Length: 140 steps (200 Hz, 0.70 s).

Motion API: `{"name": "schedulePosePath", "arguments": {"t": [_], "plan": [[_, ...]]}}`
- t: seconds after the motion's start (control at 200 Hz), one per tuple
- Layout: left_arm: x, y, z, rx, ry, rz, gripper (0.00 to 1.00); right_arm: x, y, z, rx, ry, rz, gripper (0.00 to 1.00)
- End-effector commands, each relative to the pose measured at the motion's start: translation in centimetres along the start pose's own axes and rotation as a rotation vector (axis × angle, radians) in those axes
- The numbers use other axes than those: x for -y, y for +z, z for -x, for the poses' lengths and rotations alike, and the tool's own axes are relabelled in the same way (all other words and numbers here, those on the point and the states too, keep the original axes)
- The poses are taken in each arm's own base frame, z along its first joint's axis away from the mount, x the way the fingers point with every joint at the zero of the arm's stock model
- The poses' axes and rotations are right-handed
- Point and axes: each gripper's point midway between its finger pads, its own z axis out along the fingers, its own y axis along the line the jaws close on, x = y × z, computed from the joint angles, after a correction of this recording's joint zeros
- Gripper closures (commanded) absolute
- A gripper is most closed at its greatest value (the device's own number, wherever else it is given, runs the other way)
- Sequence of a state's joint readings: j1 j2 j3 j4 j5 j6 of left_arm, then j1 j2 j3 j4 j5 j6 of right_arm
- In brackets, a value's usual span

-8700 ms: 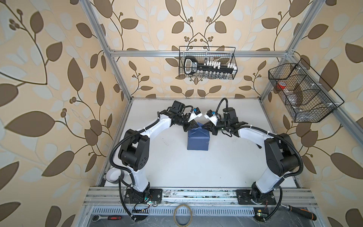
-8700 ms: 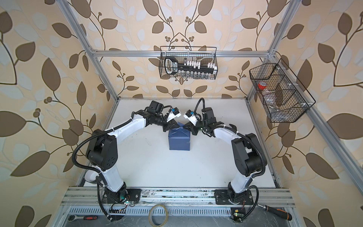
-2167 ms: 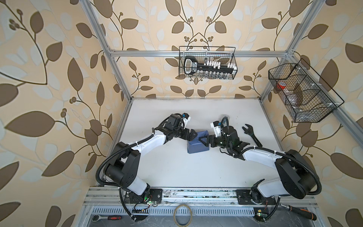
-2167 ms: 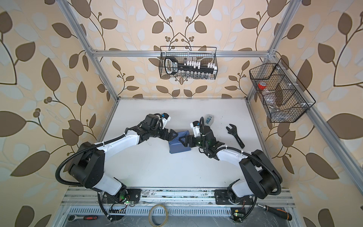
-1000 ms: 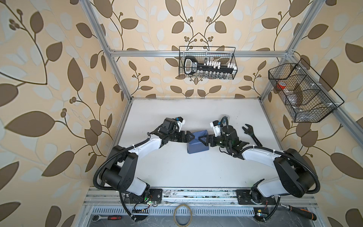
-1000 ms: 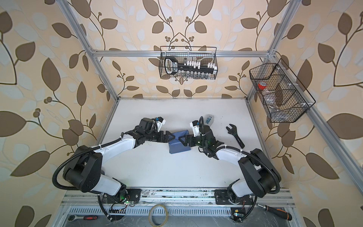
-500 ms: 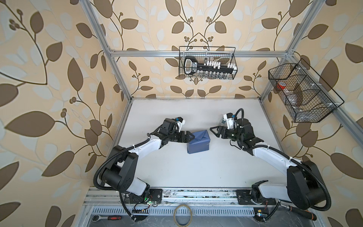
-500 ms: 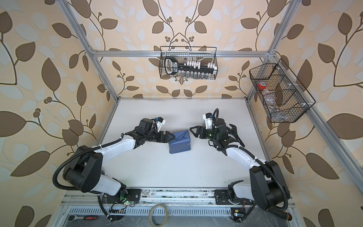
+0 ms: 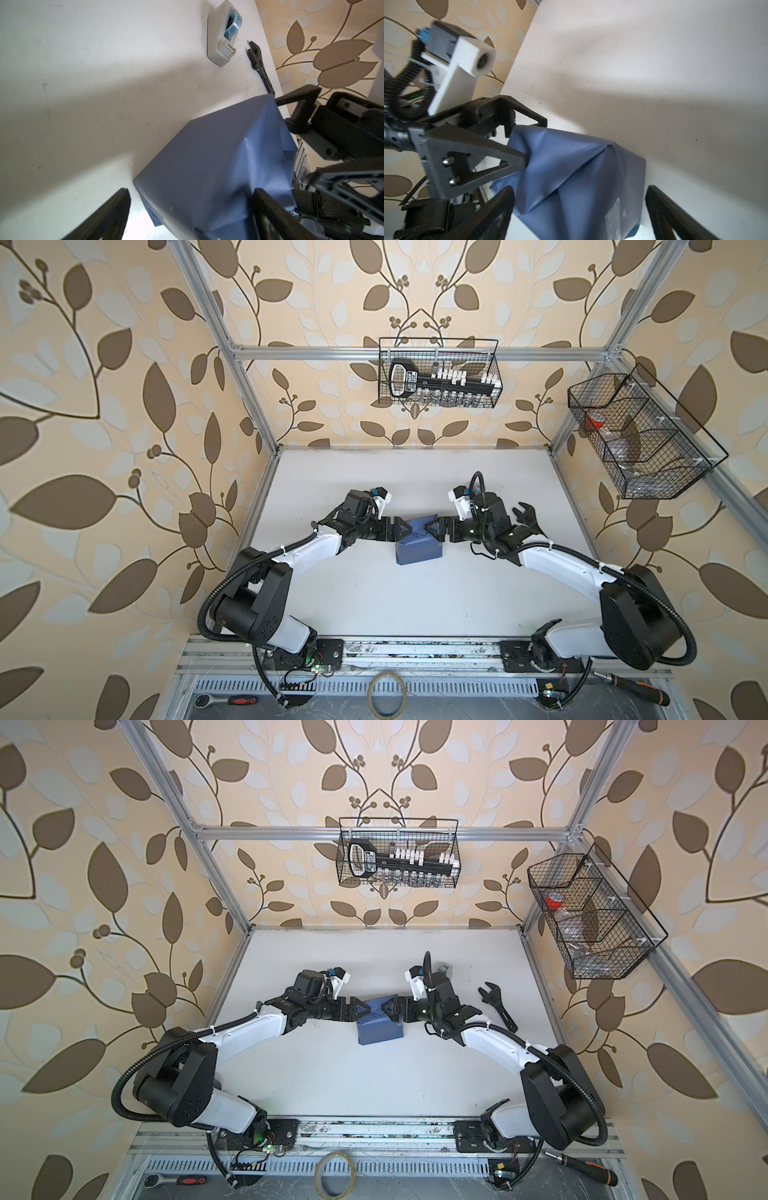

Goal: Wrap the gift box in paper

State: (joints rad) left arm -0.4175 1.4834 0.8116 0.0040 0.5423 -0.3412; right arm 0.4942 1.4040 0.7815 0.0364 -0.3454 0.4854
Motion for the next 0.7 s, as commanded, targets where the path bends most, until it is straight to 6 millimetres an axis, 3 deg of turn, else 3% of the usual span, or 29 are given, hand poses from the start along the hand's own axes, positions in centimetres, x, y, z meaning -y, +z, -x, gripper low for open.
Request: {"name": "schedulePosePath", "arguments": {"t": [0.0, 0.435, 0.695], "plan": [[-2.6, 0.1, -2.3, -0.063, -0.036, 0.105, 0.08, 0.1, 0.7, -0.3, -0.023, -0.034, -0.041, 0.0], [-2.3, 0.0, -1.6, -0.048, -0.037, 0.103, 0.07, 2.0, 1.8, -4.7, -0.108, -0.055, -0.106, 0.0], [1.5, -0.8, 1.0, 0.02, -0.066, -0.047, 0.02, 3.2, 2.3, -6.1, -0.124, -0.049, -0.121, 0.01]]}}
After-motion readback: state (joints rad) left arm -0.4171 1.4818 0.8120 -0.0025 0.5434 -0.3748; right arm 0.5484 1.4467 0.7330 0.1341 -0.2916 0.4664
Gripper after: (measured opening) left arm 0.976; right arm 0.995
